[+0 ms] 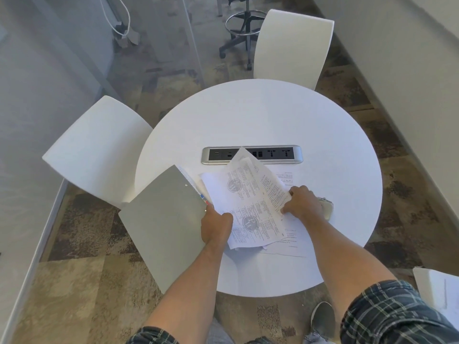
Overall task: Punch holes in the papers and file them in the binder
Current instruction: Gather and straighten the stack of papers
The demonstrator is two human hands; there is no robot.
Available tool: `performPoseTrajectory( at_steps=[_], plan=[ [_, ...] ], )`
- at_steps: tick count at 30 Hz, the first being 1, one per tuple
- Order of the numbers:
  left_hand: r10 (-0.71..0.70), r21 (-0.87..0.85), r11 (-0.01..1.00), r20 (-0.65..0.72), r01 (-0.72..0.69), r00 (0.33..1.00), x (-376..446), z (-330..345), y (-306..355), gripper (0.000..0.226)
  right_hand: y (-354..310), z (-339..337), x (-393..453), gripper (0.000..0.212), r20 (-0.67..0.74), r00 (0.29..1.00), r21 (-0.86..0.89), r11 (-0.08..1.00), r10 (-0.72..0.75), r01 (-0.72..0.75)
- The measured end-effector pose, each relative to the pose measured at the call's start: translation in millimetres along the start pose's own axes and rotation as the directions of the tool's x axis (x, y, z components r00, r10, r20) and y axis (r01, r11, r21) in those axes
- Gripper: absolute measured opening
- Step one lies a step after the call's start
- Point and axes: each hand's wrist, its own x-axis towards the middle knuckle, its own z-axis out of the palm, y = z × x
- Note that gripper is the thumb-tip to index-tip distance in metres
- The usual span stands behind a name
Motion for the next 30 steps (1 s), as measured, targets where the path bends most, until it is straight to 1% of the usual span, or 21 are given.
performPoseTrajectory(
  at_steps=[2, 4, 5, 7, 8, 10, 12, 14, 16, 18, 19, 21, 23, 25, 28, 29, 30],
  plan=[
    [0.002, -0.031, 1.000, -0.003, -0.002, 1.000, 3, 1, 1, 0.054, 8, -1, -2, 0.035, -0.067, 0.997, 0.064, 0.997, -0.032, 0.037],
    [-0.003, -0.117, 0.993, 0.003, 0.003, 1.000, 2, 0, 5, 0.034, 14, -3, -5, 0.025, -0.113, 0.992, 0.134, 0.989, -0.050, 0.065],
    [-0.001, -0.165, 0.986, 0.001, 0.001, 1.000, 1, 0, 7, 0.024, 16, -5, -5, 0.025, -0.106, 0.993, 0.200, 0.978, -0.042, 0.063],
    [-0.006, -0.222, 0.975, -0.011, 0.003, 1.000, 4, -1, 13, 0.017, 24, -9, -3, 0.026, -0.049, 0.998, 0.402, 0.914, -0.026, 0.044],
    [-0.018, -0.229, 0.973, -0.010, 0.016, 1.000, 5, -1, 14, 0.018, 26, -12, -3, 0.026, -0.008, 1.000, 0.520, 0.854, -0.027, 0.027],
    [-0.059, -0.257, 0.964, 0.022, 0.063, 0.998, 15, 4, 19, 0.029, 33, -19, -7, 0.023, 0.074, 0.997, 0.723, 0.690, -0.032, -0.031],
    [-0.154, -0.262, 0.951, 0.061, 0.165, 0.986, 22, 8, 26, 0.041, 36, -23, -14, 0.025, 0.149, 0.988, 0.855, 0.508, -0.047, -0.105],
    [-0.202, -0.259, 0.941, 0.082, 0.217, 0.976, 23, 11, 31, 0.043, 41, -27, -22, 0.029, 0.193, 0.979, 0.918, 0.365, -0.069, -0.155],
    [-0.156, -0.245, 0.952, 0.126, 0.184, 0.980, 21, 14, 35, 0.038, 44, -31, -29, 0.026, 0.209, 0.972, 0.948, 0.267, -0.106, -0.175],
    [-0.116, -0.184, 0.971, 0.181, 0.150, 0.977, 14, 15, 40, 0.025, 45, -35, -38, 0.021, 0.222, 0.967, 0.962, 0.188, -0.127, -0.196],
    [-0.113, -0.207, 0.966, 0.204, 0.156, 0.972, 13, 17, 41, 0.017, 46, -37, -43, 0.020, 0.230, 0.964, 0.964, 0.165, -0.137, -0.207],
    [-0.103, -0.281, 0.944, 0.250, 0.174, 0.963, 12, 20, 38, 0.020, 50, -39, -51, 0.017, 0.241, 0.957, 0.961, 0.175, -0.159, -0.213],
    [-0.033, -0.302, 0.947, 0.251, 0.111, 0.968, 12, 23, 36, 0.019, 54, -40, -55, 0.014, 0.254, 0.953, 0.953, 0.210, -0.165, -0.218],
    [0.016, -0.344, 0.936, 0.240, 0.070, 0.971, 12, 25, 33, 0.019, 55, -41, -60, 0.018, 0.262, 0.951, 0.945, 0.245, -0.163, -0.218],
    [0.080, -0.380, 0.925, 0.190, -0.002, 0.978, 4, 19, 36, 0.034, 53, -46, -68, 0.040, 0.272, 0.947, 0.933, 0.287, -0.172, -0.216],
    [0.106, -0.381, 0.924, 0.179, -0.031, 0.978, 0, 16, 38, 0.040, 52, -48, -69, 0.042, 0.276, 0.944, 0.939, 0.260, -0.179, -0.225],
    [0.139, -0.396, 0.917, 0.179, -0.058, 0.974, -2, 14, 39, 0.046, 53, -49, -68, 0.040, 0.282, 0.941, 0.948, 0.207, -0.189, -0.242]
  ],
)
